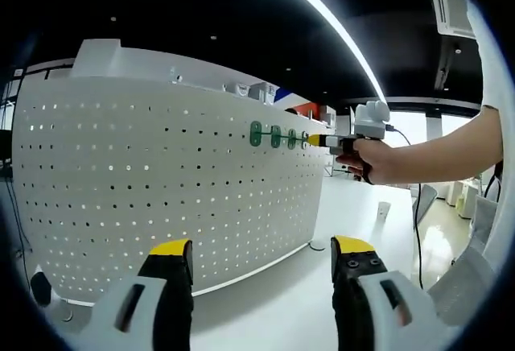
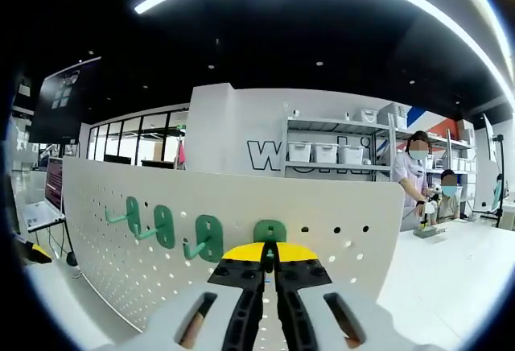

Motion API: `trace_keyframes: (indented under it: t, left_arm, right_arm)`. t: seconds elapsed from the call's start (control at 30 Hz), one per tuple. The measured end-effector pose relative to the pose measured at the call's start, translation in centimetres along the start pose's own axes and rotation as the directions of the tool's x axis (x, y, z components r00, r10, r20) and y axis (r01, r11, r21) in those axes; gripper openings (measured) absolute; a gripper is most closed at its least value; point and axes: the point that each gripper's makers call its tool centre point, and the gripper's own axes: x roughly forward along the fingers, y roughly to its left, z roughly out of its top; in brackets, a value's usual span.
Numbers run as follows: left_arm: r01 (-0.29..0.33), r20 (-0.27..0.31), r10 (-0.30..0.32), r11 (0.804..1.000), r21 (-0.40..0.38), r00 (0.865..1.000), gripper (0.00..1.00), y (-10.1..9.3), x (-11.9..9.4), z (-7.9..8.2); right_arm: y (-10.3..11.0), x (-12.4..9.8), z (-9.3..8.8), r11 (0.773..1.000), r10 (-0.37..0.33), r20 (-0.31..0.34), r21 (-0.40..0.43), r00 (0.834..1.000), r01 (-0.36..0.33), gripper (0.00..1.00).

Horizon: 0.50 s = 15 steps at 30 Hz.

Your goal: Insert the hook assembly into the mounting plate slot until the hook locks in place.

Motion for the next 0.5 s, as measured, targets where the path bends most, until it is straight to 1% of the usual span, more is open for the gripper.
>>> trace_keyframes:
  t: [0.4, 0.5]
  left_arm:
    - [0.002, 0.005, -0.002, 1.0, -0.003, 1.0, 0.72, -0.06, 0.07, 0.14]
    - [0.002, 0.008, -0.002, 1.0, -0.004, 1.0, 0.72, -0.06, 0.06, 0.24]
  right_arm:
    - [-0.06, 0.06, -0.05, 1.0, -0.009, -0.003, -0.007, 1.0, 0.009, 0.02]
    - [-0.06, 0.05, -0.07, 1.0, -0.007, -0.004, -0.019, 1.0, 0.007, 0.02]
